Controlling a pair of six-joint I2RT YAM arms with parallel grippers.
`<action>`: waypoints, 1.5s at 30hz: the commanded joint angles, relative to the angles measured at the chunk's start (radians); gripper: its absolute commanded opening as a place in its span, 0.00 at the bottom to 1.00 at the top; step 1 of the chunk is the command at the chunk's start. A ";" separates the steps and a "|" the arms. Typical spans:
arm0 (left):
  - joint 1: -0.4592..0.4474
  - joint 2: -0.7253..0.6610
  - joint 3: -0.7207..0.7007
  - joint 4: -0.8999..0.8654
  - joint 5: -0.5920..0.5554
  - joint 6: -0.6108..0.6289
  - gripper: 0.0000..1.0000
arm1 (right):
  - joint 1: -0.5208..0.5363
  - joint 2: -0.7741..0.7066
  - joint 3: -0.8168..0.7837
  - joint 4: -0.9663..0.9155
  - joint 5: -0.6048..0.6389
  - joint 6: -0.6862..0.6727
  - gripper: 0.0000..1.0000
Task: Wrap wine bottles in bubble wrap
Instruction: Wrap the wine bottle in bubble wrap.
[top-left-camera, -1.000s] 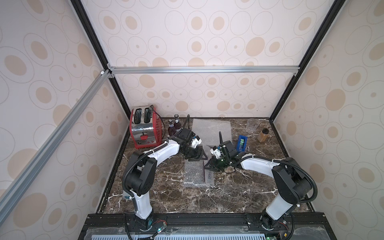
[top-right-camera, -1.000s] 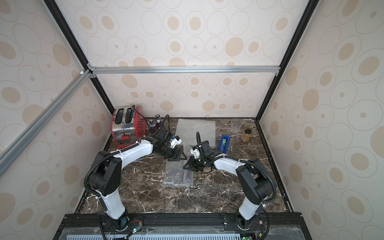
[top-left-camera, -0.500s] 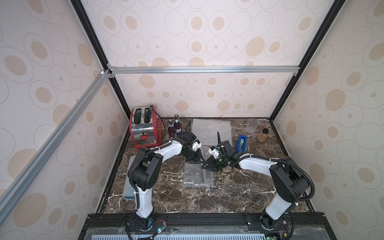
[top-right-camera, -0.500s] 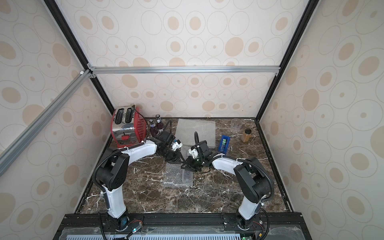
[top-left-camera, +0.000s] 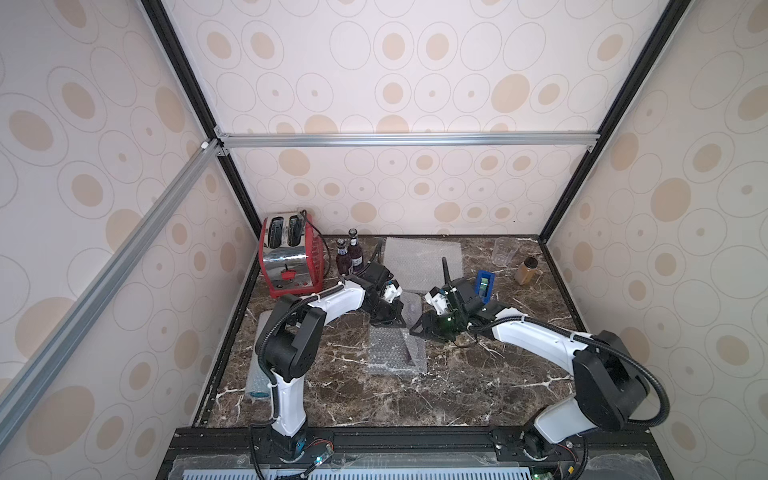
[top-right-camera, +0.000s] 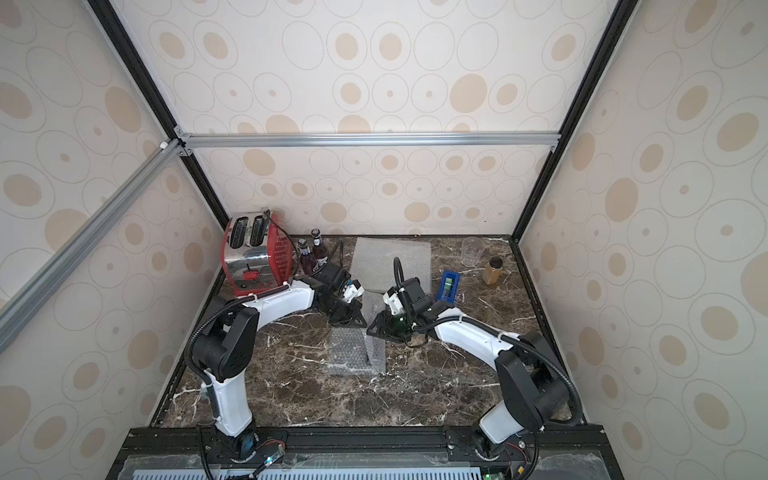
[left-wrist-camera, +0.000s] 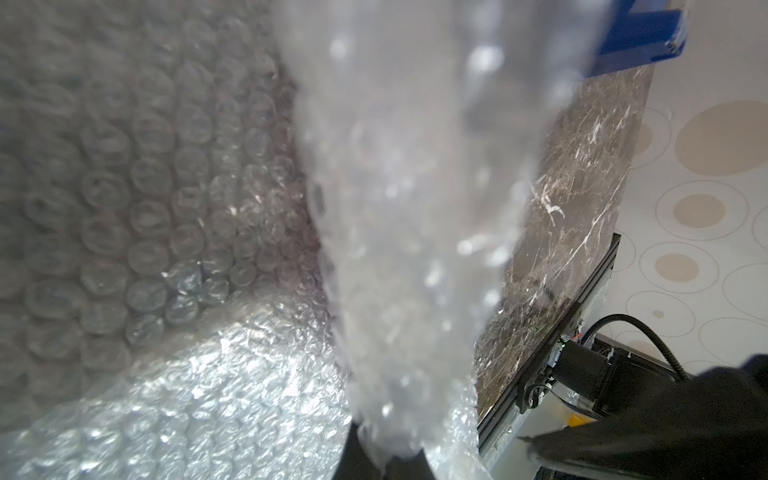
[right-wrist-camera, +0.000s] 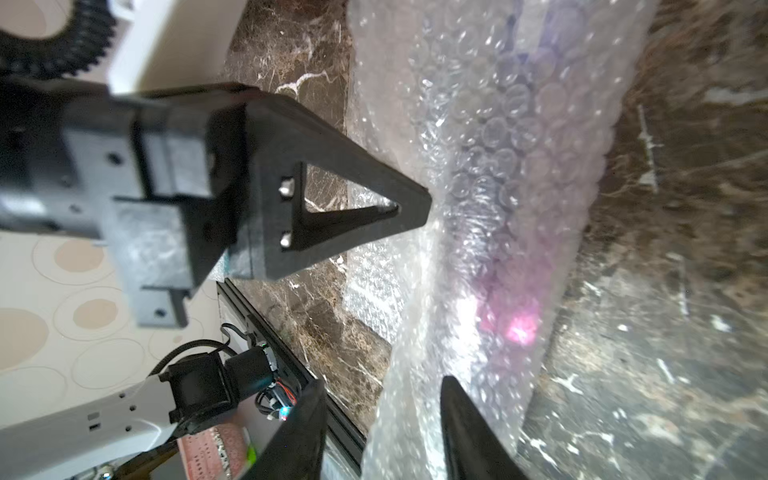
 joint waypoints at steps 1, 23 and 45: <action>0.001 0.012 -0.005 -0.019 -0.015 0.022 0.00 | 0.006 -0.033 -0.011 -0.109 0.114 -0.018 0.51; 0.002 -0.004 -0.042 0.001 -0.028 0.018 0.04 | 0.102 0.191 0.030 -0.049 0.220 0.032 0.65; 0.067 -0.172 -0.067 -0.088 -0.187 0.083 0.54 | 0.121 0.262 0.036 -0.026 0.232 0.085 0.57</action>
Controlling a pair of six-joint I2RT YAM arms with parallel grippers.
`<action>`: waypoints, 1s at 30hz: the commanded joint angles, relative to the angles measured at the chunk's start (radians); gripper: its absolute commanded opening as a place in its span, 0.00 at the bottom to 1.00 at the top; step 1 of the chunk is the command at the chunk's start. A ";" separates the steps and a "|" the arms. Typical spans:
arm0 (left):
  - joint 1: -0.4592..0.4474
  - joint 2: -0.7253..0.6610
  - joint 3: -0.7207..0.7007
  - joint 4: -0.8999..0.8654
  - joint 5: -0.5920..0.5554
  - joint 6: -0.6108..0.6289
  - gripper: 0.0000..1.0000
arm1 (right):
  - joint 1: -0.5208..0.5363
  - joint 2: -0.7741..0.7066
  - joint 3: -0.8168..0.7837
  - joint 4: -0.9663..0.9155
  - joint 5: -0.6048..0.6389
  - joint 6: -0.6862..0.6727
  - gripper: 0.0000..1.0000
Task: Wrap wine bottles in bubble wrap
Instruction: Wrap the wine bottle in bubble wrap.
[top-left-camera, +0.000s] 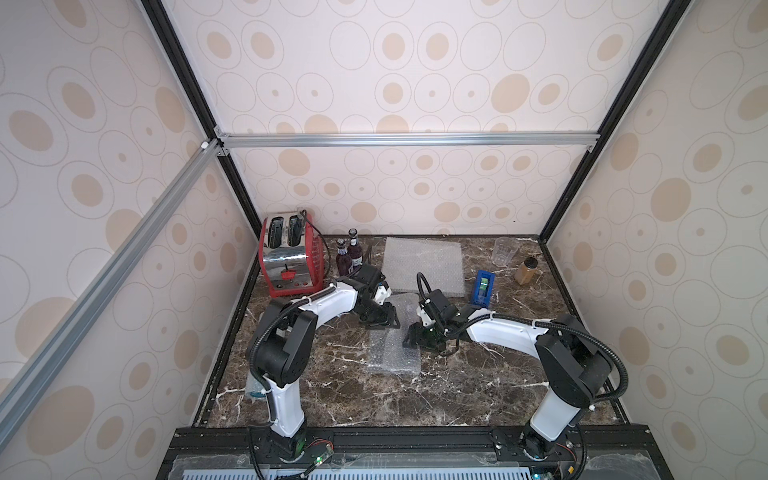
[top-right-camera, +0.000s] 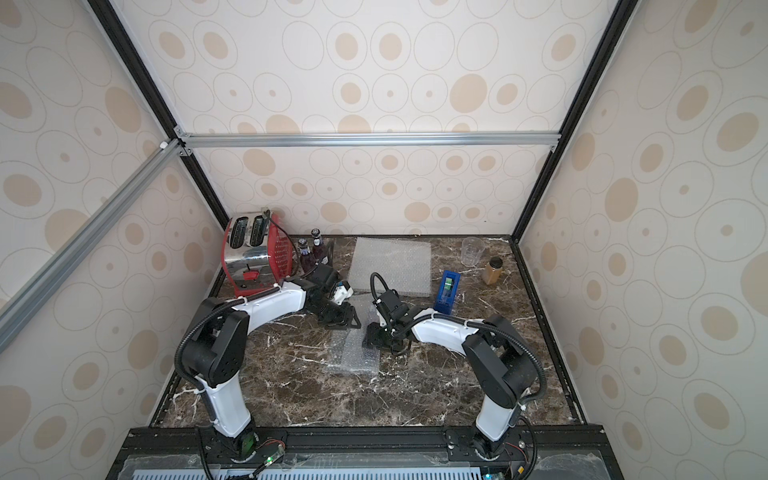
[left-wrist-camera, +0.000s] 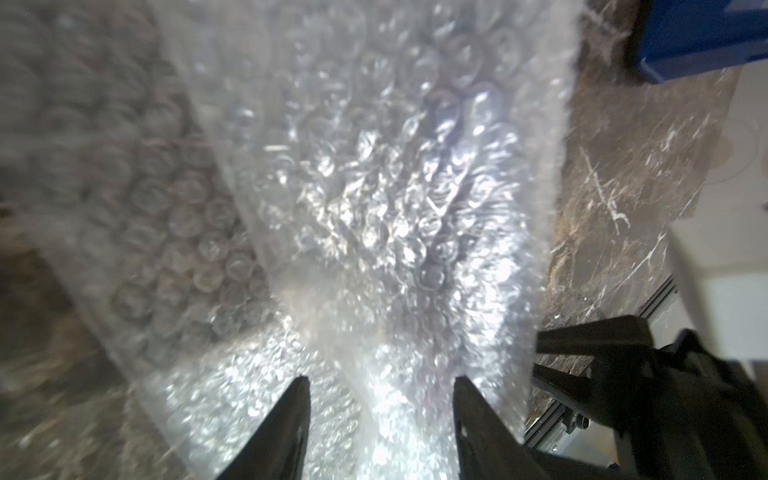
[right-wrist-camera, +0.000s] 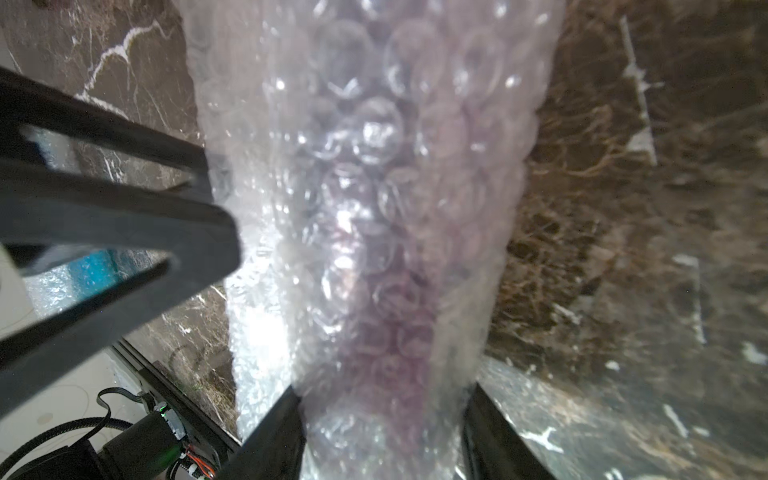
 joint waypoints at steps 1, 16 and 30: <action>0.017 -0.078 -0.008 -0.038 -0.052 0.049 0.52 | 0.002 0.042 -0.013 -0.028 0.036 0.017 0.57; -0.024 0.104 0.003 0.038 0.130 -0.024 0.12 | -0.004 0.032 -0.023 -0.010 0.009 0.017 0.59; -0.089 0.138 0.051 0.041 0.199 -0.037 0.12 | -0.028 -0.018 -0.036 -0.042 0.005 -0.010 0.65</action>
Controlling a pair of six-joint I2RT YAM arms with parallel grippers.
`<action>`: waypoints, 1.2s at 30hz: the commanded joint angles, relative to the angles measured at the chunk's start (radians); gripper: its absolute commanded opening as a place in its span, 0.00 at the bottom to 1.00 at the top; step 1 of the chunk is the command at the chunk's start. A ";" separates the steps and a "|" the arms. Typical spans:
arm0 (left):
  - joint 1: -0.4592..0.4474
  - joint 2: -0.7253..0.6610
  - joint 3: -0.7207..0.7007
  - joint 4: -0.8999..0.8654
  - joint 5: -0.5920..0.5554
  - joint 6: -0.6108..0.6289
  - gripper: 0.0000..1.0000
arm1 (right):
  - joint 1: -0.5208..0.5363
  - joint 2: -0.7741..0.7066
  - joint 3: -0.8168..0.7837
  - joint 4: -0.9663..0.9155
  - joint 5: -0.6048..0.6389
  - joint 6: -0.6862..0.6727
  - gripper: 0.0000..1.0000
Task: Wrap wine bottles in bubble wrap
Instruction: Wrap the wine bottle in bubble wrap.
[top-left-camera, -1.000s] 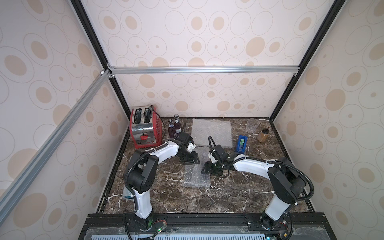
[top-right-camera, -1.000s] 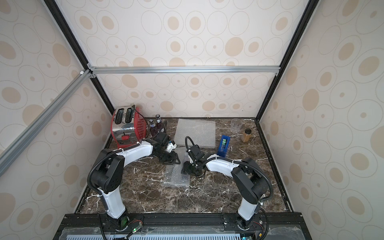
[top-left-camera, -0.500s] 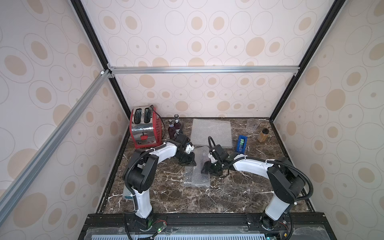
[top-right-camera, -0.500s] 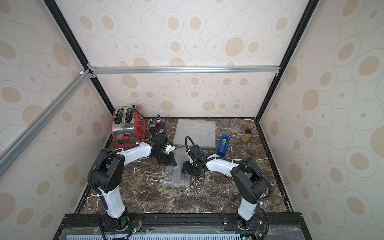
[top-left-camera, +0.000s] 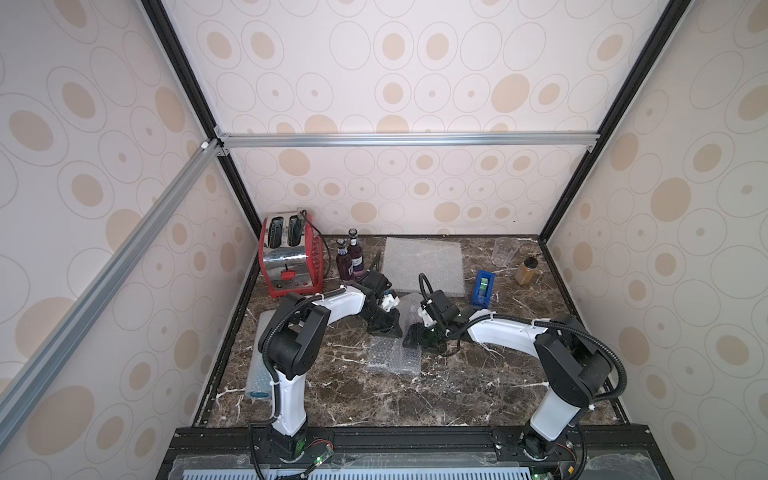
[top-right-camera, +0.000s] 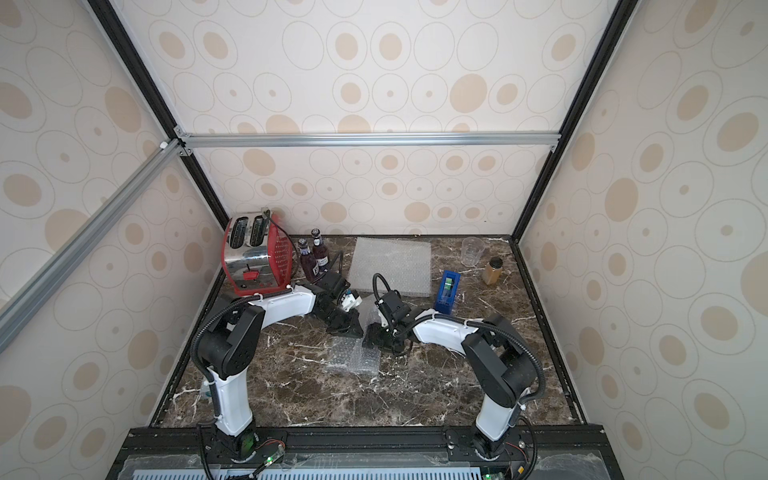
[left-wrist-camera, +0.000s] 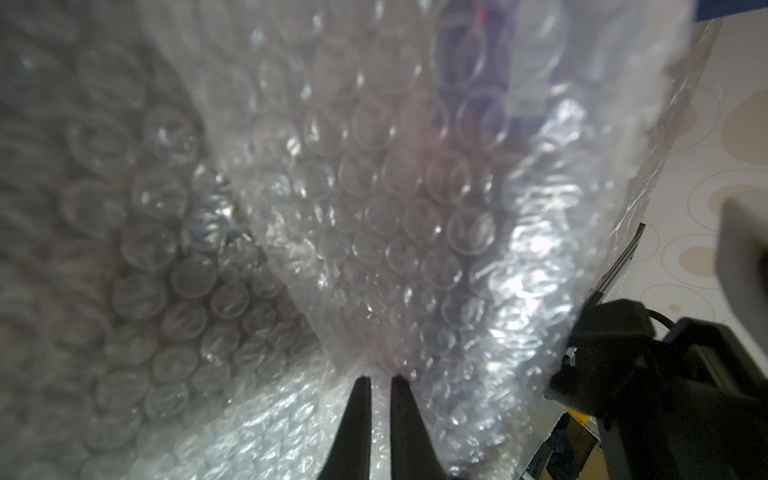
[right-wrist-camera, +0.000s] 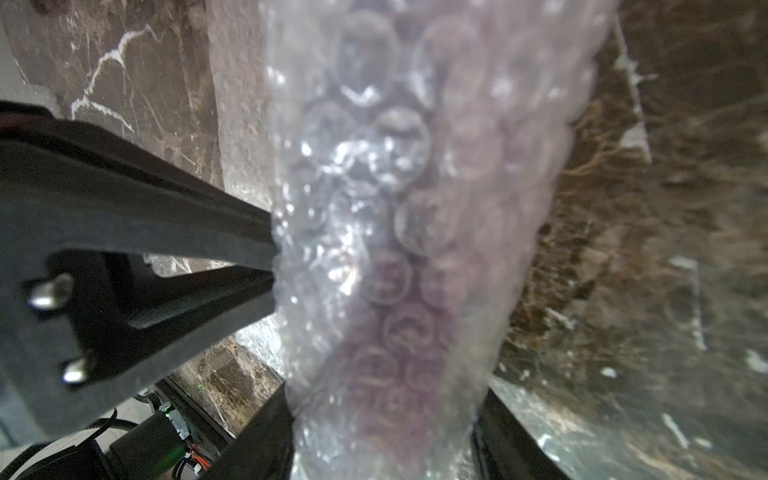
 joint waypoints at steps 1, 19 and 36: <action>-0.022 0.001 0.048 -0.016 0.042 0.001 0.11 | -0.011 -0.025 -0.014 -0.061 0.024 -0.011 0.65; -0.030 0.035 0.041 -0.004 0.039 -0.007 0.00 | -0.044 -0.060 -0.038 -0.060 0.007 -0.022 0.66; -0.034 0.070 0.068 -0.033 0.028 0.006 0.00 | -0.044 -0.044 -0.026 -0.023 -0.043 -0.024 0.56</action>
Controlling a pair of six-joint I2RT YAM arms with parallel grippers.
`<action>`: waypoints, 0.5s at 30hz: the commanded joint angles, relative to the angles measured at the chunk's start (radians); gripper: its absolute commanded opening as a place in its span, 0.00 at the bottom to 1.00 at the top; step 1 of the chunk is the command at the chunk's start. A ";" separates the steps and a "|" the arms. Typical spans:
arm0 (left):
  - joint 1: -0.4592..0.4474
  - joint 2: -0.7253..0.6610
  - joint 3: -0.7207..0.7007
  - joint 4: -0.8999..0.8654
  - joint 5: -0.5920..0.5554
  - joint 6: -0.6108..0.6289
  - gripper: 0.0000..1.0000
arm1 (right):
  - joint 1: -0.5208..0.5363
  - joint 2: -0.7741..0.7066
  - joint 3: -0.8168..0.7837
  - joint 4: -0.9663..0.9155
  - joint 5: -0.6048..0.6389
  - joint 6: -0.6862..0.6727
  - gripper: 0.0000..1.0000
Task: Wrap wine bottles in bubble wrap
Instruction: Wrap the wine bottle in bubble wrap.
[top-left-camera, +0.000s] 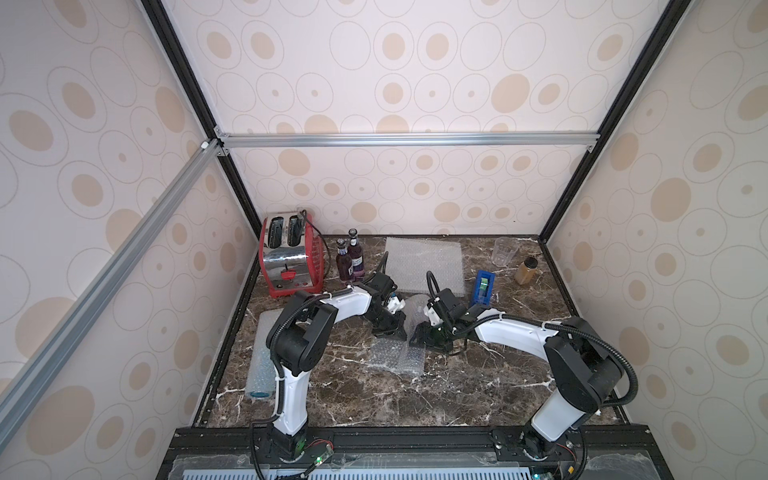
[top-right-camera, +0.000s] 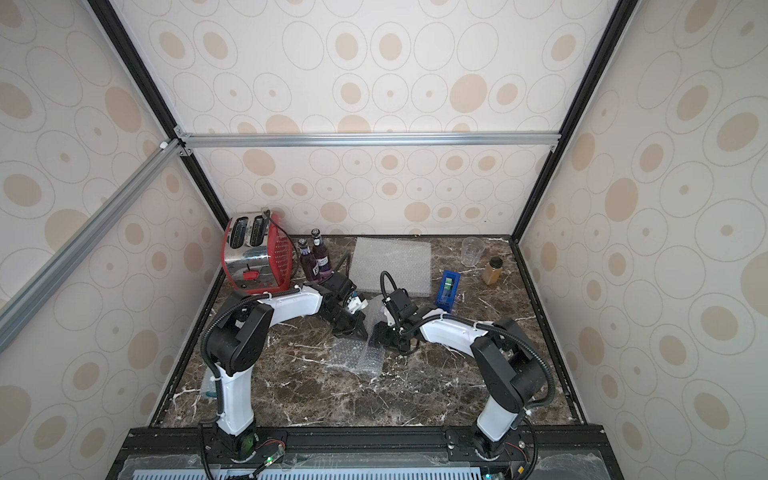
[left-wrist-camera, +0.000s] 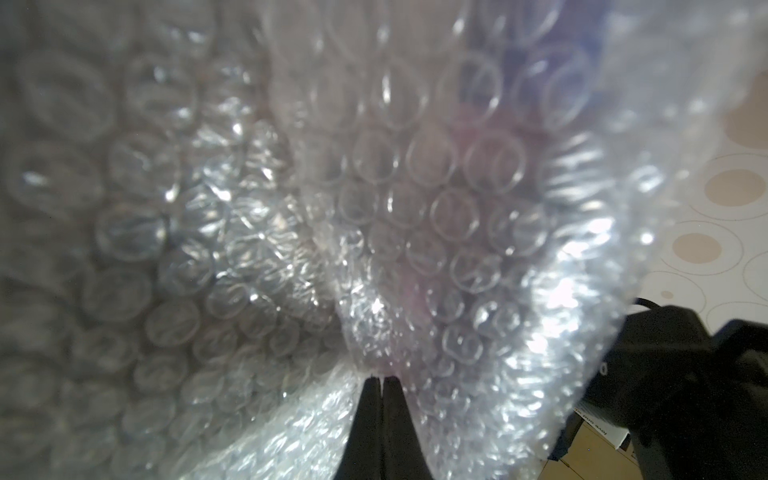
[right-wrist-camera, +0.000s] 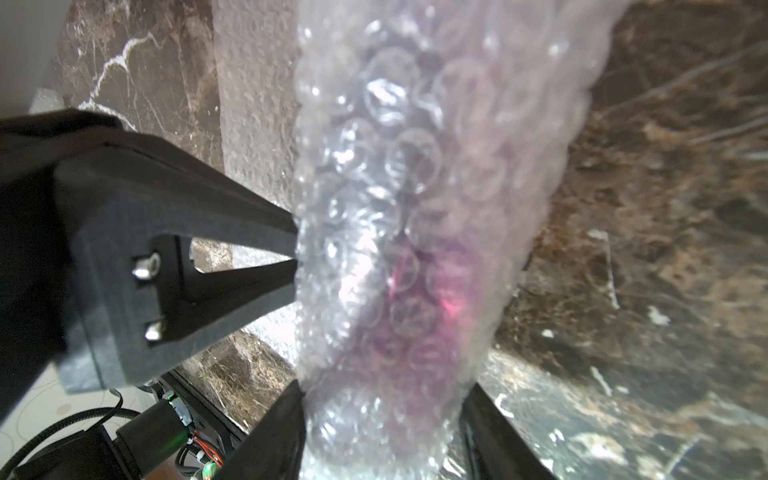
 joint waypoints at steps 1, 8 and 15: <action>-0.010 0.011 0.036 -0.030 0.002 0.012 0.00 | -0.004 0.014 0.002 0.012 -0.018 0.005 0.55; -0.009 0.004 0.026 -0.039 -0.023 0.025 0.00 | 0.019 0.063 0.044 -0.007 0.002 0.010 0.53; -0.002 -0.023 -0.001 -0.065 -0.122 0.033 0.00 | 0.051 0.115 0.087 -0.048 0.032 0.007 0.53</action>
